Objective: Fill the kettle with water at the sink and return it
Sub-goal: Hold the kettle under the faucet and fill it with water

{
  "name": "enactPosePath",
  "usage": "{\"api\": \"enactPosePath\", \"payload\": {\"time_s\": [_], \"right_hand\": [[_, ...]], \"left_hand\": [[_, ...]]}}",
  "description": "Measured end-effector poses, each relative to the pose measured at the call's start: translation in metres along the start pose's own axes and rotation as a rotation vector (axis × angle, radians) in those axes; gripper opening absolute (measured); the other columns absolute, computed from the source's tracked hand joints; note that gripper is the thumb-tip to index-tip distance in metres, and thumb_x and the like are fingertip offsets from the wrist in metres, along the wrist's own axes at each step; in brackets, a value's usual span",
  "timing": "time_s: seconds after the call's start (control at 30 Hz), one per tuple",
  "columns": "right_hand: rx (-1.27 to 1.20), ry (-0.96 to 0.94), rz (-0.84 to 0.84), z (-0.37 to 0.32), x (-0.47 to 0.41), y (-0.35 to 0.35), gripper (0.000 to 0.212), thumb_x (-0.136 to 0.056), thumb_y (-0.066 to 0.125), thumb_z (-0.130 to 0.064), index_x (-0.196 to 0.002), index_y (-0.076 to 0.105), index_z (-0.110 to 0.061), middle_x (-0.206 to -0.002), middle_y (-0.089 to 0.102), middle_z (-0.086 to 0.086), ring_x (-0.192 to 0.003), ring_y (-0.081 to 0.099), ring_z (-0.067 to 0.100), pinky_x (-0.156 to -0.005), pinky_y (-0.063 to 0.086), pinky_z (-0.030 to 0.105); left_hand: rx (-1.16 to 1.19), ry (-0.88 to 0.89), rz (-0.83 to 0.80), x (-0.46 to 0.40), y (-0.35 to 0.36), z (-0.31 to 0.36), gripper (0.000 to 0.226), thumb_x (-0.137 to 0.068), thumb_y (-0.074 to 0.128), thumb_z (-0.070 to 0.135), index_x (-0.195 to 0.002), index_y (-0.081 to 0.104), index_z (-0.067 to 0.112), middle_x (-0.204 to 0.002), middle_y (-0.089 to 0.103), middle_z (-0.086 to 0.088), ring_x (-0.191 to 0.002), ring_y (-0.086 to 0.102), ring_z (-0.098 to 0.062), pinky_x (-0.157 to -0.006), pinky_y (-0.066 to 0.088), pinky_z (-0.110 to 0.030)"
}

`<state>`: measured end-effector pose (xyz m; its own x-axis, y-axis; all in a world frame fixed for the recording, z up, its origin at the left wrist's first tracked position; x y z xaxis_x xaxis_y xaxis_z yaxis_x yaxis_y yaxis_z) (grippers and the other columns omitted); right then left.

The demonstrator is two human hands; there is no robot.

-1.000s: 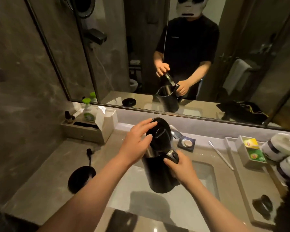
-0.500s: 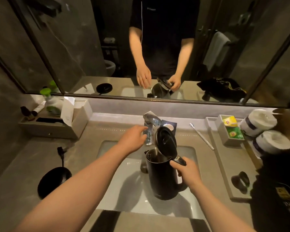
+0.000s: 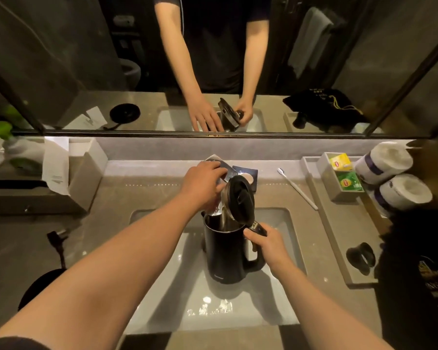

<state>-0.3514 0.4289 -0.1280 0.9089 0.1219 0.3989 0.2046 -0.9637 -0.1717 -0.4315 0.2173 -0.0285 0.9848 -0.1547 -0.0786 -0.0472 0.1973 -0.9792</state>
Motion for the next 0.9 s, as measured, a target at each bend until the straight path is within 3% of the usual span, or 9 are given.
{"api": "enactPosePath", "payload": {"time_s": [0.13,0.33,0.43,0.5,0.67,0.9], "right_hand": [[-0.040,-0.014,0.015,-0.002,-0.002,0.003,0.035,-0.081,0.075,-0.026,-0.090,0.063,0.006,-0.064,0.059,0.009,-0.056,0.052,0.016,-0.061,0.045,0.035],[-0.072,-0.017,0.024,-0.001,-0.001,0.004,0.029,-0.081,0.076,-0.028,-0.085,0.066,-0.001,-0.061,0.060,0.003,-0.053,0.053,0.013,-0.060,0.047,0.032],[-0.088,-0.021,0.024,-0.002,-0.001,0.004,0.025,-0.079,0.076,-0.028,-0.084,0.067,-0.005,-0.061,0.062,0.001,-0.054,0.054,0.013,-0.060,0.048,0.032],[-0.086,-0.026,0.029,-0.003,-0.001,0.004,0.031,-0.079,0.076,-0.029,-0.087,0.066,-0.001,-0.061,0.061,0.002,-0.054,0.053,0.014,-0.061,0.047,0.033],[-0.073,-0.035,0.038,-0.004,-0.001,0.006,0.031,-0.079,0.076,-0.033,-0.088,0.067,-0.005,-0.063,0.063,0.002,-0.056,0.054,0.015,-0.060,0.049,0.032],[-0.106,-0.031,0.032,-0.004,-0.002,0.005,0.021,-0.077,0.077,-0.030,-0.084,0.071,-0.012,-0.063,0.064,0.001,-0.054,0.053,0.014,-0.055,0.048,0.028]], "left_hand": [[-0.026,0.004,0.043,-0.003,-0.003,0.003,0.035,-0.087,0.056,0.033,-0.120,0.062,0.024,-0.134,0.057,0.001,-0.119,0.051,-0.025,-0.087,0.045,-0.039],[0.017,-0.002,0.050,-0.004,-0.003,0.003,0.034,-0.088,0.056,0.030,-0.121,0.062,0.023,-0.132,0.058,0.001,-0.120,0.049,-0.025,-0.085,0.043,-0.039],[0.146,-0.047,0.141,-0.002,-0.009,-0.001,0.012,-0.090,0.056,0.030,-0.097,0.064,0.026,-0.104,0.066,0.003,-0.097,0.059,-0.024,-0.065,0.042,-0.034],[0.254,-0.118,0.163,-0.004,-0.013,-0.007,0.009,-0.091,0.057,0.031,-0.094,0.065,0.028,-0.098,0.068,0.005,-0.087,0.062,-0.024,-0.063,0.047,-0.035],[0.312,-0.146,0.066,-0.007,-0.012,-0.013,0.016,-0.090,0.059,0.035,-0.104,0.066,0.030,-0.105,0.071,0.004,-0.093,0.063,-0.023,-0.067,0.046,-0.033],[0.308,-0.039,-0.002,0.007,-0.002,-0.023,0.042,-0.090,0.053,0.018,-0.131,0.055,0.026,-0.137,0.056,0.003,-0.121,0.055,-0.023,-0.092,0.047,-0.039]]}}
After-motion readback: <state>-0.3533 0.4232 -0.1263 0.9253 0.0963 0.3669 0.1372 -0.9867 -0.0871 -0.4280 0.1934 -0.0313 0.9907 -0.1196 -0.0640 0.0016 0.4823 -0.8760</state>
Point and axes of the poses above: each hand's wrist, its own x-axis away from the middle knuckle, its own y-axis out of the palm, z = x × y, the point moved 4 cm from there along -x, towards the middle knuckle
